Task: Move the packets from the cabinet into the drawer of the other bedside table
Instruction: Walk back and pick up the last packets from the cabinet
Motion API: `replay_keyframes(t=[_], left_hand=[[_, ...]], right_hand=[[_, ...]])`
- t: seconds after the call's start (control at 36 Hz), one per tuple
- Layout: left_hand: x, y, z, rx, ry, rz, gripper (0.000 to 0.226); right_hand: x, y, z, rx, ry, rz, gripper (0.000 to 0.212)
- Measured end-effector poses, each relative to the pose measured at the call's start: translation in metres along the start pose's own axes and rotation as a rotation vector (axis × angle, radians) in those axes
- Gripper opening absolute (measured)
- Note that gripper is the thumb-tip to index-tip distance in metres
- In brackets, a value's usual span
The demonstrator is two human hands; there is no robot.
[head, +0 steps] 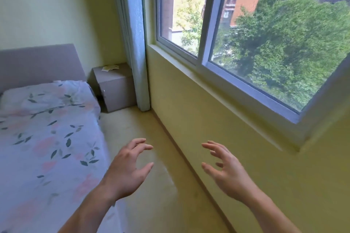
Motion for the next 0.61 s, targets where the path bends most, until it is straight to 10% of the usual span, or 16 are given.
replay_keyframes(t=[0.61], left_hand=[[0.219,-0.118,-0.192,-0.281,-0.298,-0.091,0.038]], right_hand=[[0.215,0.087,-0.357,0.264,-0.401,0.147,0.050]])
Point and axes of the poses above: each hand's wrist, its own z-axis away from the middle knuckle, its own y-axis out of the palm, x = y × z, the point moved 5 cm from there along -z, towards the middle knuckle, and after that the axes turned 14 degrees about y, right-handed, at the moved point
